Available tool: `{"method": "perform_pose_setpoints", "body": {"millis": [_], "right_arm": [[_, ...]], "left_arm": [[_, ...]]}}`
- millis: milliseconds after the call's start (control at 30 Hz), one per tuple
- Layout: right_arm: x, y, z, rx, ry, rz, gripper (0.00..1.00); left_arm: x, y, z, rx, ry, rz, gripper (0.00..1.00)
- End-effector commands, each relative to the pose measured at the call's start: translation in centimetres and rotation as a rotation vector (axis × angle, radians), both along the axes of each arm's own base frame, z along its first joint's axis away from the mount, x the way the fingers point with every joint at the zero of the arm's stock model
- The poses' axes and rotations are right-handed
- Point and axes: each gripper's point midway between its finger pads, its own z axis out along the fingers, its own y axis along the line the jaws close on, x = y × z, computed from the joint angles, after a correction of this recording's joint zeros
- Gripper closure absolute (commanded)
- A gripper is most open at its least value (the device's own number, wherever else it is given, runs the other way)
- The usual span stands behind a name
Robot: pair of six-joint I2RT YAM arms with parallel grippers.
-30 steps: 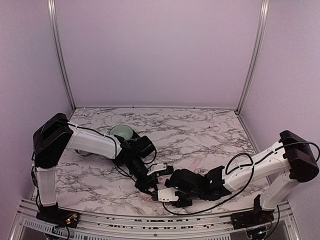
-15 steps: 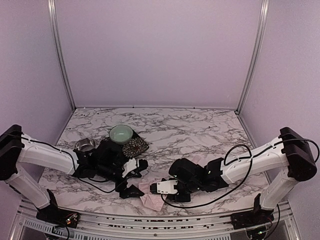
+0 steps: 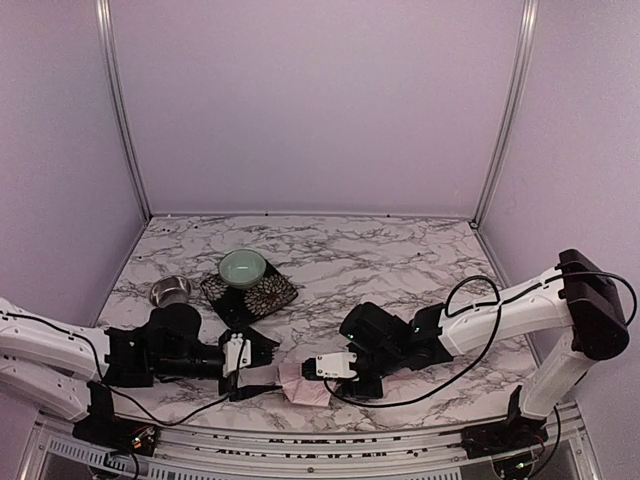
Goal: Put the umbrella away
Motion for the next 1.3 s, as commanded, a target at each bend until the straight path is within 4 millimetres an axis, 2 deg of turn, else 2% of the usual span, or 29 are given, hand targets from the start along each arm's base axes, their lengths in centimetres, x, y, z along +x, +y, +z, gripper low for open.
{"method": "perform_pose_setpoints", "body": {"millis": [0, 100, 267, 367, 433, 500, 567, 600, 633, 700, 800, 967, 1033, 1133, 1267], "right_arm": [[-1.1, -1.8, -1.9, -0.096, 0.08, -0.02, 0.86], [-1.0, -1.5, -1.8, -0.077, 0.083, -0.031, 0.86], [-0.8, -1.3, -1.8, -0.061, 0.084, -0.042, 0.85], [-0.7, -1.2, -1.7, -0.054, 0.084, -0.046, 0.85], [-0.8, -1.2, -1.6, -0.049, 0.085, -0.048, 0.85], [-0.8, -1.2, -1.5, -0.046, 0.084, -0.048, 0.85], [-0.7, -1.2, -1.3, -0.038, 0.086, -0.053, 0.85], [-0.7, -1.2, -1.2, -0.033, 0.092, -0.057, 0.85], [-0.6, -1.2, -1.1, -0.025, 0.099, -0.068, 0.85], [-0.3, -1.3, -0.9, -0.002, 0.132, -0.094, 0.86], [0.9, -1.4, -0.4, 0.037, 0.175, -0.16, 0.92], [2.9, -1.6, 0.3, 0.099, 0.253, -0.246, 1.0], [3.5, -1.7, 0.6, 0.122, 0.276, -0.266, 1.0], [3.8, -1.5, 0.9, 0.149, 0.308, -0.275, 1.0], [4.0, -1.2, 0.9, 0.161, 0.339, -0.288, 1.0]], "left_arm": [[-2.9, -2.1, -0.8, 0.056, -0.135, -0.117, 0.23], [-4.3, -3.2, -1.8, 0.101, -0.192, -0.164, 0.24], [-4.9, -5.4, -1.4, 0.077, -0.3, -0.153, 0.24], [-4.8, -6.6, -1.4, 0.08, -0.345, -0.135, 0.33], [-4.5, -7.3, -1.8, 0.092, -0.359, -0.127, 0.42], [-4.1, -7.8, -2.4, 0.117, -0.388, -0.102, 0.56], [-3.5, -8.1, -2.7, 0.139, -0.424, -0.07, 0.79], [-3.1, -8.1, -2.8, 0.146, -0.431, -0.049, 0.98], [-3.1, -8.0, -2.8, 0.146, -0.432, -0.039, 1.0], [-4.0, -7.9, -2.9, 0.136, -0.411, -0.079, 1.0], [-6.9, -7.1, -3.9, 0.127, -0.309, -0.214, 1.0], [-9.2, -5.7, -8.1, 0.273, -0.152, -0.31, 1.0], [-9.3, -5.0, -9.9, 0.33, -0.129, -0.315, 1.0], [-8.3, -4.4, -12.5, 0.422, -0.139, -0.279, 1.0], [-7.5, -4.3, -15.1, 0.502, -0.099, -0.281, 1.0]]}}
